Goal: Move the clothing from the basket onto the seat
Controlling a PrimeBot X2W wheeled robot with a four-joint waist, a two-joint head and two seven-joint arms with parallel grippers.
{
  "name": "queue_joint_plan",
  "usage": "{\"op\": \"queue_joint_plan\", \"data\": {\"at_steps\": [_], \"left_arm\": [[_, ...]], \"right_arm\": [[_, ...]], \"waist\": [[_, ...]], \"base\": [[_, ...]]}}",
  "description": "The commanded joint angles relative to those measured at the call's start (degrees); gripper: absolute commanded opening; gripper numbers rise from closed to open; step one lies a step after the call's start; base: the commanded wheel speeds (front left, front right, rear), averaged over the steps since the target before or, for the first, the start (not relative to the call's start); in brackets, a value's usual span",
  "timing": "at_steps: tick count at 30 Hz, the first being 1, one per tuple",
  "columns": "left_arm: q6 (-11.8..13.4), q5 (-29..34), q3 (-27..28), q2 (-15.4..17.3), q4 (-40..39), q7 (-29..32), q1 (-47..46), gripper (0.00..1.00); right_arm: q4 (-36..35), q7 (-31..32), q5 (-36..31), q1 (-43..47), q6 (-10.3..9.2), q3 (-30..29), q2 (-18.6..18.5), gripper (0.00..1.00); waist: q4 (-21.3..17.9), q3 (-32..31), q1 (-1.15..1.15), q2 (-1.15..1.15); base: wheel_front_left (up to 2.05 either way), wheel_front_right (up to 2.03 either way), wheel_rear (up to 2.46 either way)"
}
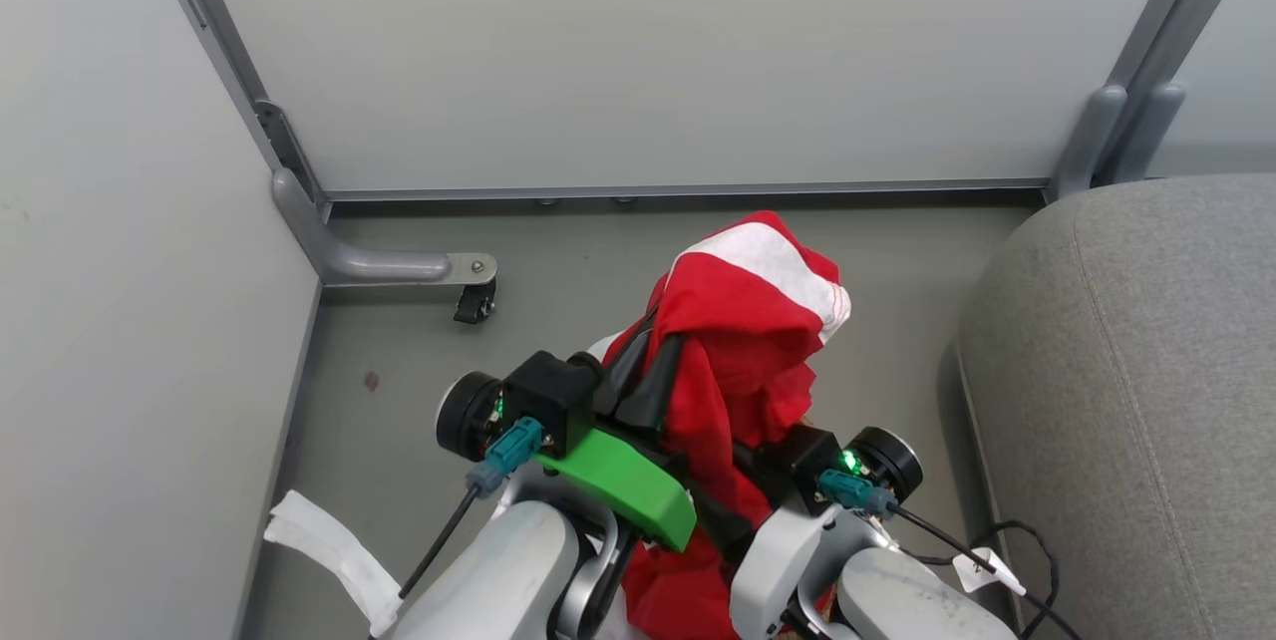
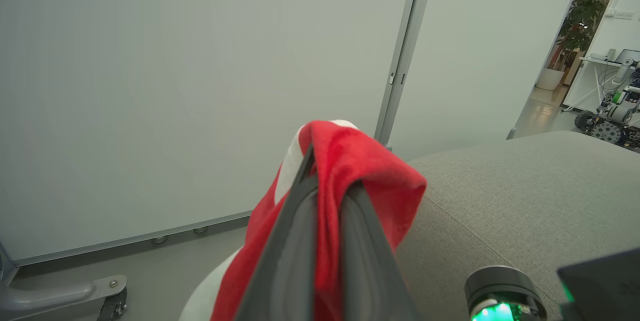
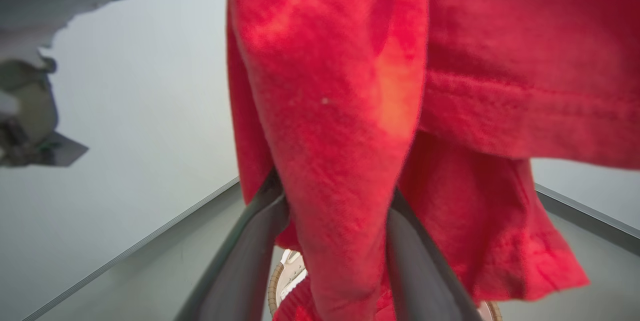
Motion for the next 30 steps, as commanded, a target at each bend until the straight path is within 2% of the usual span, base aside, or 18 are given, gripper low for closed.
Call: {"op": "queue_joint_plan", "data": {"at_steps": [1,4,5,7,13,19,25,30], "left_arm": [[0.3,-0.5,-0.1,0.1,0.2,0.0,-0.7,0.00],[0.7,0.0,0.4,0.1,1.2,0.0,-0.5,0.00],[0.8,0.4,0.8,0.1,1.3,0.0,-0.4,0.11],[1.0,1.0,1.9,0.1,1.7,0.0,0.5,1.00],[-1.9,4.3,5.9,1.3,3.4,0.0,3.8,1.00],[-3.7,7.2,10.4,1.1,5.0,0.0,7.2,1.00],[-5.3,10.0,13.6,0.7,4.9,0.0,9.6,1.00],[-6.1,11.2,16.2,0.5,4.6,0.0,11.1,1.00]], "right_arm": [[0.3,-0.1,1.2,-0.5,-0.06,0.0,-0.3,0.00],[0.7,-0.1,2.9,0.9,-0.06,-1.7,-0.3,0.00],[0.4,-0.1,3.1,1.4,-0.06,-2.4,-0.3,0.00],[-1.1,-0.1,2.9,2.0,-0.06,-3.5,-0.2,0.00],[-6.9,-0.1,1.0,4.9,-0.06,-8.0,-0.3,0.00],[-12.0,-0.1,-0.4,8.4,-0.06,-12.7,-0.2,0.00],[-16.5,-0.1,-0.4,11.8,-0.06,-17.9,-0.3,0.00],[-18.8,-0.1,-0.6,13.3,-0.05,-19.6,-0.2,0.00]], "waist": [[0.4,-0.3,0.00,0.00],[0.2,-0.5,0.00,0.00],[0.0,-0.5,0.00,0.00],[-0.8,-0.6,0.00,0.00],[-4.5,-0.4,0.00,0.00],[-9.4,-0.3,0.00,0.00],[-16.5,0.5,0.00,0.00],[-23.3,1.3,0.00,0.00]], "base": [[0.00,0.00,0.00],[0.00,0.00,0.00],[0.00,0.00,0.00],[0.00,0.00,0.00],[0.00,0.00,0.00],[0.00,0.00,0.00],[0.00,0.00,0.00],[0.00,0.00,0.00]]}}
